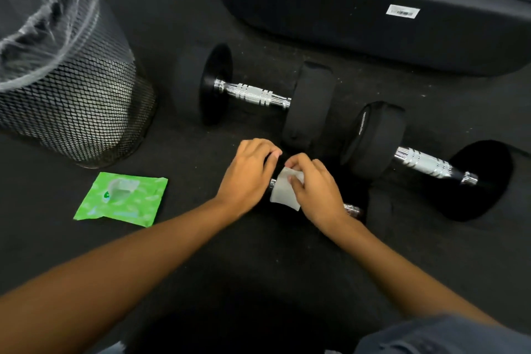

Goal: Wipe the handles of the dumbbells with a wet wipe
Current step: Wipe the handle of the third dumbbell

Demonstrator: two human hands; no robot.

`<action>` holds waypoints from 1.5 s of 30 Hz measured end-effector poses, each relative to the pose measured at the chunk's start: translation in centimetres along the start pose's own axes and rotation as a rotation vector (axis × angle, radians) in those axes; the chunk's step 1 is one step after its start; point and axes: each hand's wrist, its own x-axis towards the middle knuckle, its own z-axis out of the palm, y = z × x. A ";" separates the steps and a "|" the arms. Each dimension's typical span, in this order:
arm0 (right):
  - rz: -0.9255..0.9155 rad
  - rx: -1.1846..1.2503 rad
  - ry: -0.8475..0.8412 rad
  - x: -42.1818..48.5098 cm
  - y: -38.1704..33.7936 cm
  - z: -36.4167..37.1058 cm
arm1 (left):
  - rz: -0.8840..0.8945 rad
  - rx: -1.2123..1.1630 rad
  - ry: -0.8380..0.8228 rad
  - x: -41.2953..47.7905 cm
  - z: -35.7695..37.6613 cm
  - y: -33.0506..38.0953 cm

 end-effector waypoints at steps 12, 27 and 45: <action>-0.353 -0.291 0.054 -1.6 1.7 1.2 | -0.017 -0.070 0.207 -0.9 1.8 -0.4; -0.315 -0.286 -0.065 -0.7 -0.2 0.6 | -0.012 -0.054 0.246 -0.8 2.1 -0.4; -0.307 -0.349 -0.104 -2.0 0.8 -0.7 | -0.002 -0.050 0.250 -0.7 2.3 -0.8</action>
